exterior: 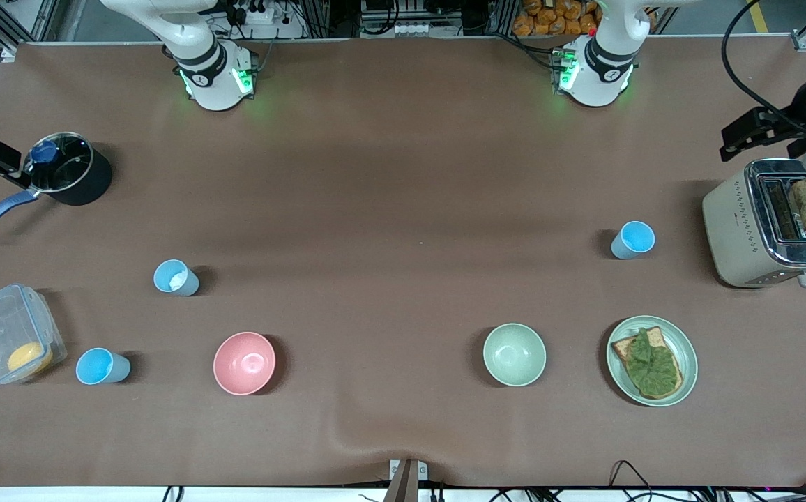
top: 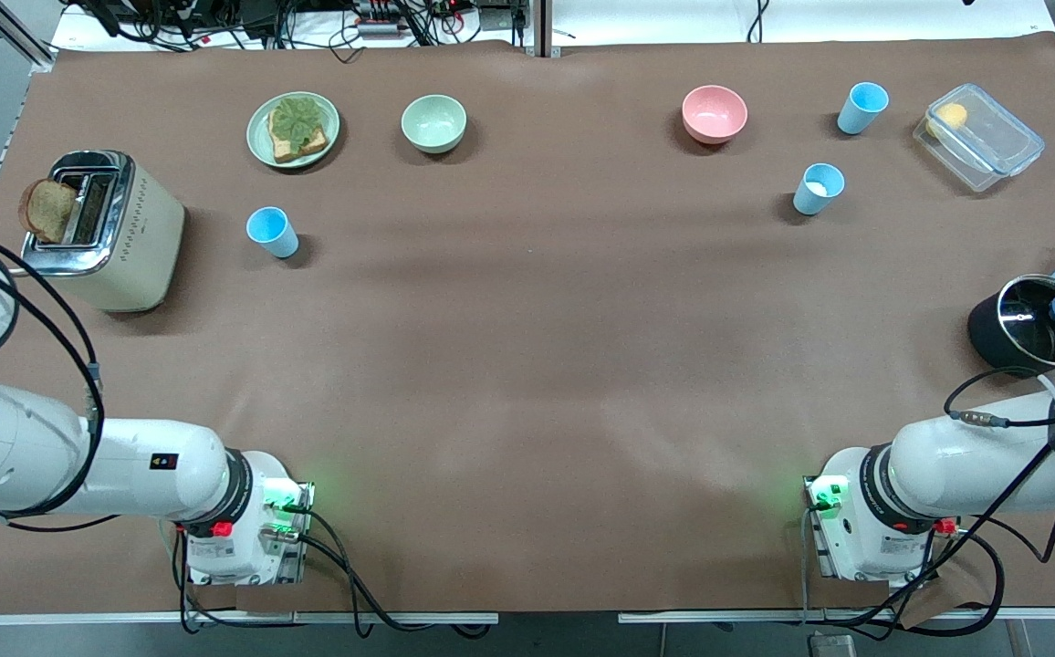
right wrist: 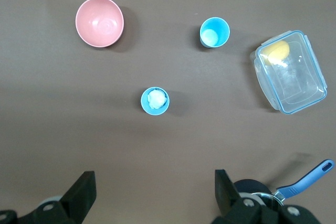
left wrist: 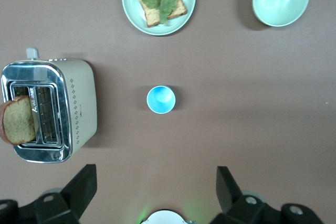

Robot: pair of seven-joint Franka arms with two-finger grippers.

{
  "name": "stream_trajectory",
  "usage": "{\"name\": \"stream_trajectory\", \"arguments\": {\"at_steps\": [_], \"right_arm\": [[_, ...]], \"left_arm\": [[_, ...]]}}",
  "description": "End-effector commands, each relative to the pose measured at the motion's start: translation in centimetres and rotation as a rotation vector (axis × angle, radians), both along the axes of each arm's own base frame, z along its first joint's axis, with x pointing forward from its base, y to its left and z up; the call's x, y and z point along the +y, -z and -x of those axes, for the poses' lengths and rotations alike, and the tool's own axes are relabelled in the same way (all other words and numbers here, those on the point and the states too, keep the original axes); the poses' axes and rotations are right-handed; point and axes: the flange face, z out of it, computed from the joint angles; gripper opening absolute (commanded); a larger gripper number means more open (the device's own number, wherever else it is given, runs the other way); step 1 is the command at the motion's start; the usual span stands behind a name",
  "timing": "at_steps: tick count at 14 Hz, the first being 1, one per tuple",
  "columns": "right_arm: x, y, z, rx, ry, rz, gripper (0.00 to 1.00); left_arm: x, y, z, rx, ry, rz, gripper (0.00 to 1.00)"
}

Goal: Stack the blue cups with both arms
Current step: 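Reach the right gripper to the filled blue cup while the left gripper reaches another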

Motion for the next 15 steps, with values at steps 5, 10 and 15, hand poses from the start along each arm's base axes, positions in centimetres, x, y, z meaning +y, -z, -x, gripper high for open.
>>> {"name": "stream_trajectory", "arguments": {"at_steps": [5,10,15], "right_arm": [[0.0,-0.2,0.0,0.001,0.008,0.001,1.00],[0.0,-0.2,0.0,0.003,0.006,0.006,1.00],[0.3,0.4,-0.2,0.016,0.000,0.005,1.00]], "left_arm": [[-0.8,-1.6,1.6,0.012,0.013,0.010,1.00],[0.0,0.3,0.6,0.051,-0.003,0.004,1.00],[2.5,2.5,-0.4,0.112,-0.045,0.004,1.00]]}}
